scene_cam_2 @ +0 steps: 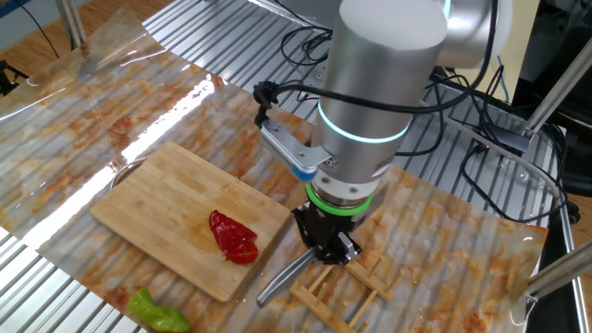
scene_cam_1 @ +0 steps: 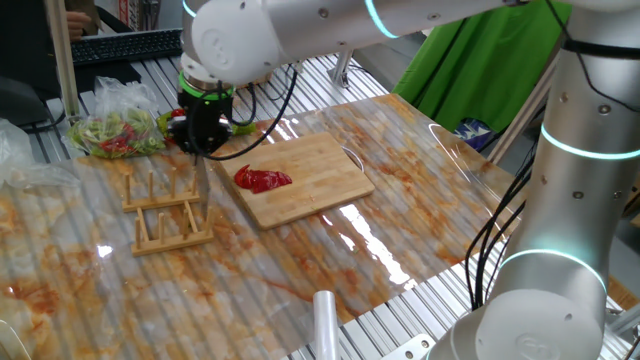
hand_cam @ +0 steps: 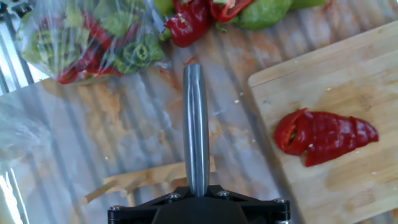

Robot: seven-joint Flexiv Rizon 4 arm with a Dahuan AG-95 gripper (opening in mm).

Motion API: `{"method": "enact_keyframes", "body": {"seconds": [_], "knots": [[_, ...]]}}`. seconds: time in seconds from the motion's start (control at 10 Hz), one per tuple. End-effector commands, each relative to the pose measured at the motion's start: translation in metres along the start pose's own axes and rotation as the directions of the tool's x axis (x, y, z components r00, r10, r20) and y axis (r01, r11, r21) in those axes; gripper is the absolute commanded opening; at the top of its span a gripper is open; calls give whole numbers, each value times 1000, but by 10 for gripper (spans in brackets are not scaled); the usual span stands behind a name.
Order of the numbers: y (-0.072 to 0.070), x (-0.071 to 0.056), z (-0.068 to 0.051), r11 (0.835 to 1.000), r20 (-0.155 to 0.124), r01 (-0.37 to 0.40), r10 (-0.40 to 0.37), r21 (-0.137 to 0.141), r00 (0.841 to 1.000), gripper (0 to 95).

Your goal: Chop the chili peppers

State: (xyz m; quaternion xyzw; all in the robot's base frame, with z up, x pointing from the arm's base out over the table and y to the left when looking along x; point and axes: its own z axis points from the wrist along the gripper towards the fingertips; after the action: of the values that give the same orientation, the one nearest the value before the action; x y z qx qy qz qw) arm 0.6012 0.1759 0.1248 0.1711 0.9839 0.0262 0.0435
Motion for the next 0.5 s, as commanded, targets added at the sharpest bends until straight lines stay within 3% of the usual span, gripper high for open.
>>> {"method": "enact_keyframes", "body": {"seconds": [0.1,0.5], "knots": [[3,0,4,1000,14,9,-9,-3,1000,0],[12,-3,17,1000,28,18,-18,-3,999,0]]}}
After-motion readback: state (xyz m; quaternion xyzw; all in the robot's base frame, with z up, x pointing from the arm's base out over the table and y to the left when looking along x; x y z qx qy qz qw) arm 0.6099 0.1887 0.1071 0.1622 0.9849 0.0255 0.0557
